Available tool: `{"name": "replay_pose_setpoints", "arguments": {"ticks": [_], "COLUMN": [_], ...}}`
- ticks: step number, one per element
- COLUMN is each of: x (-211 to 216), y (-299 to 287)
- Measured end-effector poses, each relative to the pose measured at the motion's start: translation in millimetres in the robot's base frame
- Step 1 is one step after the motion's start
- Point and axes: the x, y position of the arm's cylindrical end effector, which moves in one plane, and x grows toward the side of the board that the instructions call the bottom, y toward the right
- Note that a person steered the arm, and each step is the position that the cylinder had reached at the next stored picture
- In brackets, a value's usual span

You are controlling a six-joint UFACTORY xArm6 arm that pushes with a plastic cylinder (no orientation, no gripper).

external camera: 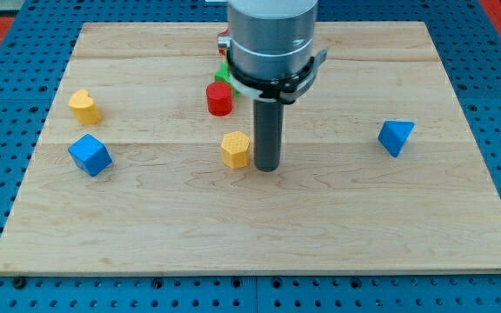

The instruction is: Slide the yellow hexagon closer to the yellow heart

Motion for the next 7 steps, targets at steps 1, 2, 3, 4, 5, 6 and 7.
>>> {"name": "replay_pose_setpoints", "arguments": {"ticks": [1, 2, 3, 4, 5, 6, 7], "x": [-5.3, -17.5, -14.2, -8.5, -25.1, -55.6, -74.2], "y": [30.6, -28.7, -87.6, -92.7, -146.7, -187.6, -206.5]}}
